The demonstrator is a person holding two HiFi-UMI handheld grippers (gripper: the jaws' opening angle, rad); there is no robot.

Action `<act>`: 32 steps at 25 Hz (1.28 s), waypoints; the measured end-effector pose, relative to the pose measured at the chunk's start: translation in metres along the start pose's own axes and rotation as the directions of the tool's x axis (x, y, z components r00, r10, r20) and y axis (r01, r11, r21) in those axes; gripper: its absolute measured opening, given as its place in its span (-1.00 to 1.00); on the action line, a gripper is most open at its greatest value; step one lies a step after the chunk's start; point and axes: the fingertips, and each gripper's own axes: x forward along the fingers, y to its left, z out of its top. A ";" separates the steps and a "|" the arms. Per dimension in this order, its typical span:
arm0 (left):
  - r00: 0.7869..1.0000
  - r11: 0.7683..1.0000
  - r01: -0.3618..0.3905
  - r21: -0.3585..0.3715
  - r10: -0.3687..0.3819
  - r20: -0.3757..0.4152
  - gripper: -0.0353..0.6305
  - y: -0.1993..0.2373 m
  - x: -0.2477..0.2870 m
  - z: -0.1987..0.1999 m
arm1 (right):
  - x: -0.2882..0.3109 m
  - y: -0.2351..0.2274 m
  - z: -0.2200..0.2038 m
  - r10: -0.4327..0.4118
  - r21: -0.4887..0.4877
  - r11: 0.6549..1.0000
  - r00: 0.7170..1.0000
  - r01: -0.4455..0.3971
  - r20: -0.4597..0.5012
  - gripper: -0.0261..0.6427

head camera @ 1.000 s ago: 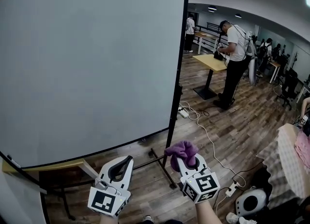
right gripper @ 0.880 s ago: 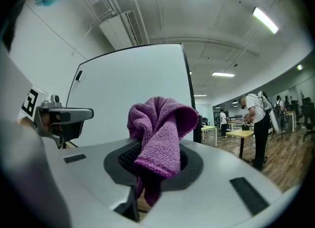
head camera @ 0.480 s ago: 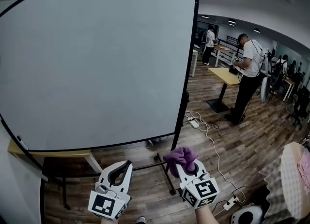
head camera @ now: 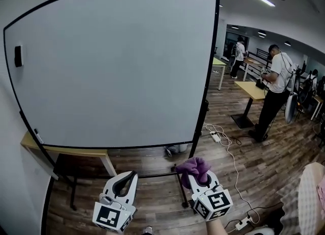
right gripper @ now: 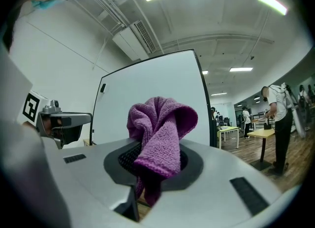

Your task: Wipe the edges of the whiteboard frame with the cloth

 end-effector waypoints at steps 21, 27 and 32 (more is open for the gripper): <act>0.984 0.983 -0.178 0.052 0.180 -0.020 -0.83 -0.014 -0.091 0.018 | -0.043 0.043 -0.004 0.117 0.014 0.993 0.993 -0.117 0.009 -0.73; 0.979 0.978 -0.202 0.054 0.204 -0.027 -0.83 -0.017 -0.107 0.019 | -0.049 0.052 -0.004 0.123 -0.001 0.992 0.992 -0.123 0.002 -0.72; 0.976 0.976 -0.213 0.054 0.215 -0.026 -0.83 -0.018 -0.113 0.022 | -0.051 0.056 -0.004 0.126 -0.019 0.992 0.992 -0.127 -0.009 -0.72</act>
